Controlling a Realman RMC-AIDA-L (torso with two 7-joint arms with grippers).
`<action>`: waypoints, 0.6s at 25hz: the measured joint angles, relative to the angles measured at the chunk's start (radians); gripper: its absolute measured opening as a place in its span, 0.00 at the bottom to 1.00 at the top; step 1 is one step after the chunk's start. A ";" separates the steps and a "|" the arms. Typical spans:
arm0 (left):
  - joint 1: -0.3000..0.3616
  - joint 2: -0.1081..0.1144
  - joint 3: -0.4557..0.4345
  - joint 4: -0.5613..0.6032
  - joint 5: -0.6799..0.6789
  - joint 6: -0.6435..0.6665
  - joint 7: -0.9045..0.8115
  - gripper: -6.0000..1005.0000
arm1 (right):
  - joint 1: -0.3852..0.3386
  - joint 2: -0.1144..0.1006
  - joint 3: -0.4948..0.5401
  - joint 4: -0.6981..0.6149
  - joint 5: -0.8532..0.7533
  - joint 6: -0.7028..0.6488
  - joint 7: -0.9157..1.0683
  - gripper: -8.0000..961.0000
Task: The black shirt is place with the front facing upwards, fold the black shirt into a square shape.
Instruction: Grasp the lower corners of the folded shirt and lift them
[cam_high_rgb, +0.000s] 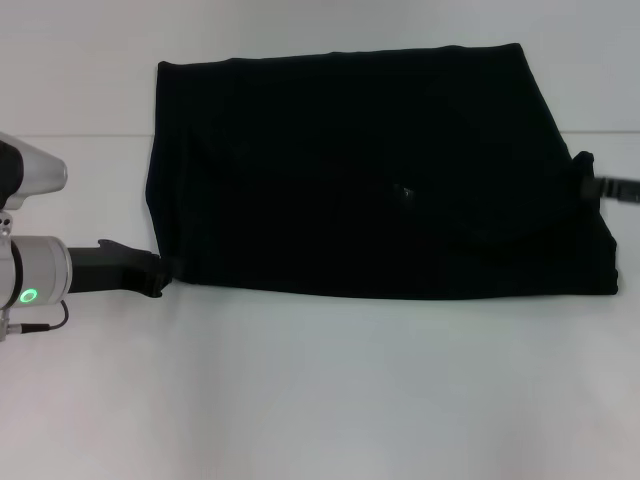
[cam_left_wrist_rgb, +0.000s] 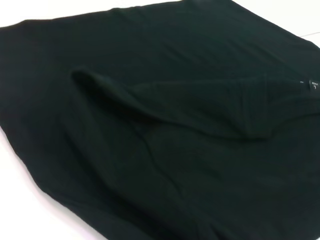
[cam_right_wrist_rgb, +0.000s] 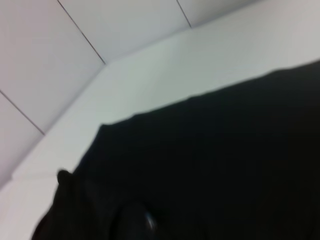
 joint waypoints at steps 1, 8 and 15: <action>0.001 -0.001 0.000 0.004 0.000 0.003 -0.002 0.22 | 0.005 -0.006 0.000 0.000 -0.031 -0.007 0.019 0.98; 0.005 0.002 0.000 0.019 0.001 0.042 -0.008 0.01 | 0.043 -0.029 -0.004 -0.002 -0.261 -0.033 0.147 0.98; 0.008 0.002 -0.005 0.037 0.001 0.067 -0.008 0.00 | 0.059 -0.013 -0.005 0.008 -0.383 0.006 0.174 0.98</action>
